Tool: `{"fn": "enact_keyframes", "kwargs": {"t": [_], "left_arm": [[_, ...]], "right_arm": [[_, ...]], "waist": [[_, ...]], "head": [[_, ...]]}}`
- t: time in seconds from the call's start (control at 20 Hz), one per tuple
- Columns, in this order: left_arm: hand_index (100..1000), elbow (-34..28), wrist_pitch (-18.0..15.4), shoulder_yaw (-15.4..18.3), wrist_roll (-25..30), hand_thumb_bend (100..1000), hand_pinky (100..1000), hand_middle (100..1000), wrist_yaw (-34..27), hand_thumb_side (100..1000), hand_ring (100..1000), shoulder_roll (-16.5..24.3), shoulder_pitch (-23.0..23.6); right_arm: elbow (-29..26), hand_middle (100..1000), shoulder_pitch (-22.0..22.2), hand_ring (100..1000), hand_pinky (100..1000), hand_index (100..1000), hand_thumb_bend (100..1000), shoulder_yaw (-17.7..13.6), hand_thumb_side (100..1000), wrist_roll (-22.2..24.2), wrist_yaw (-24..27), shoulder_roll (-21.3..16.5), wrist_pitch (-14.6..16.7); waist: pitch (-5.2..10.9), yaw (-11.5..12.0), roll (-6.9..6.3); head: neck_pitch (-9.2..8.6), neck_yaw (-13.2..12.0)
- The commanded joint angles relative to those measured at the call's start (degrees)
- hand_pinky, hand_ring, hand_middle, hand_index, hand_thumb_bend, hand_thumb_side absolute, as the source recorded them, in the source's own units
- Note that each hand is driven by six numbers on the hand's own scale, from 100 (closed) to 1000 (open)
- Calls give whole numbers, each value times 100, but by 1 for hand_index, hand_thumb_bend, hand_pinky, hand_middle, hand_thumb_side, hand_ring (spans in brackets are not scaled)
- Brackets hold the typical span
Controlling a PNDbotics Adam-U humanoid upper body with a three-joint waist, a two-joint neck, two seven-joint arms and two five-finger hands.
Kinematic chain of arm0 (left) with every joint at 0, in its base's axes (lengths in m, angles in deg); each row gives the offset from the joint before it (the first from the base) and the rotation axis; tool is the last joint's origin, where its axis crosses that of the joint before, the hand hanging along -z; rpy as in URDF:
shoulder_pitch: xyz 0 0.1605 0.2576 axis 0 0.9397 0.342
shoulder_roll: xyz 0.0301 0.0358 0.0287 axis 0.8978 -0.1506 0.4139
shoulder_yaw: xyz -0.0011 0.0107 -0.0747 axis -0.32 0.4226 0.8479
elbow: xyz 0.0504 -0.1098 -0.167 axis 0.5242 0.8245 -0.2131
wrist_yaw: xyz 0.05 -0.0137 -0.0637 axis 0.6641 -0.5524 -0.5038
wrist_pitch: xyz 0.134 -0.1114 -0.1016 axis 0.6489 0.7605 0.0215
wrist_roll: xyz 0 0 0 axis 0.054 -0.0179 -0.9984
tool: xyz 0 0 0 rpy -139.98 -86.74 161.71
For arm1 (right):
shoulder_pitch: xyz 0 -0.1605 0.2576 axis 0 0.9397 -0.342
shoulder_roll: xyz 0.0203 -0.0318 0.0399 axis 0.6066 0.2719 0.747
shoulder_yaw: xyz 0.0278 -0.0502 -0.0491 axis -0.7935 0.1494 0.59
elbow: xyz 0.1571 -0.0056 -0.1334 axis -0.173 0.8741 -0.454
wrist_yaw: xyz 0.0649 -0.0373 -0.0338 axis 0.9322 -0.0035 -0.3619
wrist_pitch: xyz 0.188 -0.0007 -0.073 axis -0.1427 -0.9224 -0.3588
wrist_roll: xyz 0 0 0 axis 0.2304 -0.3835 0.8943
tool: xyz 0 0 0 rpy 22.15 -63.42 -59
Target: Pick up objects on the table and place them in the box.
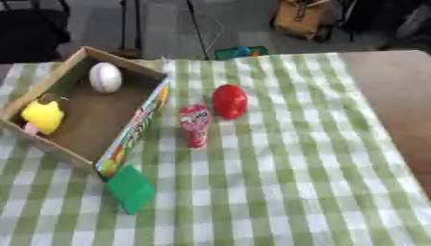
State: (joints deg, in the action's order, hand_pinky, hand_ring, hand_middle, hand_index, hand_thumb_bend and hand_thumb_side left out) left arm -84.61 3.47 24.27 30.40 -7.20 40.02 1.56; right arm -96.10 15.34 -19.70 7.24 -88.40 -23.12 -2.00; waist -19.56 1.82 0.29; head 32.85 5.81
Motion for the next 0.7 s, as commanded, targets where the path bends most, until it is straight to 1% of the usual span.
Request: {"fn": "enact_keyframes", "kwargs": {"t": [0.05,0.1,0.15,0.2,0.25,0.3,0.4,0.45,0.5,0.6,0.7], "left_arm": [[856,-81,-1,-27,39,186,830,866,-25,1000,854,172,-12],[856,-81,3,-32,49,186,830,866,-32,1000,854,177,-3],[855,-81,7,-40,60,184,830,866,-39,1000,854,184,4],[855,-81,10,-49,73,184,830,866,-48,1000,854,186,10],[855,-81,12,-51,82,184,830,866,-54,1000,854,188,15],[855,-81,13,-52,88,182,830,865,-59,1000,853,189,18],[855,-81,25,-70,111,182,830,865,-74,1000,853,192,29],[854,-81,30,-84,126,180,830,862,-85,1000,853,194,29],[854,-81,35,-99,142,180,830,862,-98,1000,853,194,29],[854,-81,40,-114,168,179,830,862,-122,1000,853,194,30],[854,-81,41,-127,191,177,830,860,-145,1000,853,185,26]], "right_arm": [[-99,881,-566,833,683,959,100,390,804,1282,-326,-559,-405],[-99,881,-772,833,683,959,100,508,804,1705,-404,-608,-485],[-58,910,-985,841,695,980,100,649,804,2150,-486,-658,-513],[49,910,-1238,841,695,980,100,789,804,2654,-594,-672,-495],[129,911,-1421,841,696,981,100,864,802,3036,-681,-660,-463],[181,922,-1540,845,709,991,100,904,800,3298,-743,-646,-430],[526,924,-1930,847,718,996,100,1161,802,3959,-918,-613,-220],[797,926,-2146,852,740,1000,100,1317,793,4275,-1007,-531,-96],[1165,926,-2408,852,740,1000,100,1471,793,4575,-1117,-396,45],[1855,928,-2815,854,741,1000,100,1649,790,4925,-1346,-102,285],[2460,932,-3102,864,752,1000,100,1754,794,5075,-1605,171,478]], "waist": [[167,24,30],[180,32,36],[198,47,51],[213,54,60],[222,54,65],[228,54,69],[255,73,91],[272,98,106],[287,114,112],[307,140,117],[317,165,120]], "head": [[93,89],[109,105],[130,134],[146,152],[155,160],[161,165],[188,205],[201,251],[210,282],[221,333],[223,377]]}}
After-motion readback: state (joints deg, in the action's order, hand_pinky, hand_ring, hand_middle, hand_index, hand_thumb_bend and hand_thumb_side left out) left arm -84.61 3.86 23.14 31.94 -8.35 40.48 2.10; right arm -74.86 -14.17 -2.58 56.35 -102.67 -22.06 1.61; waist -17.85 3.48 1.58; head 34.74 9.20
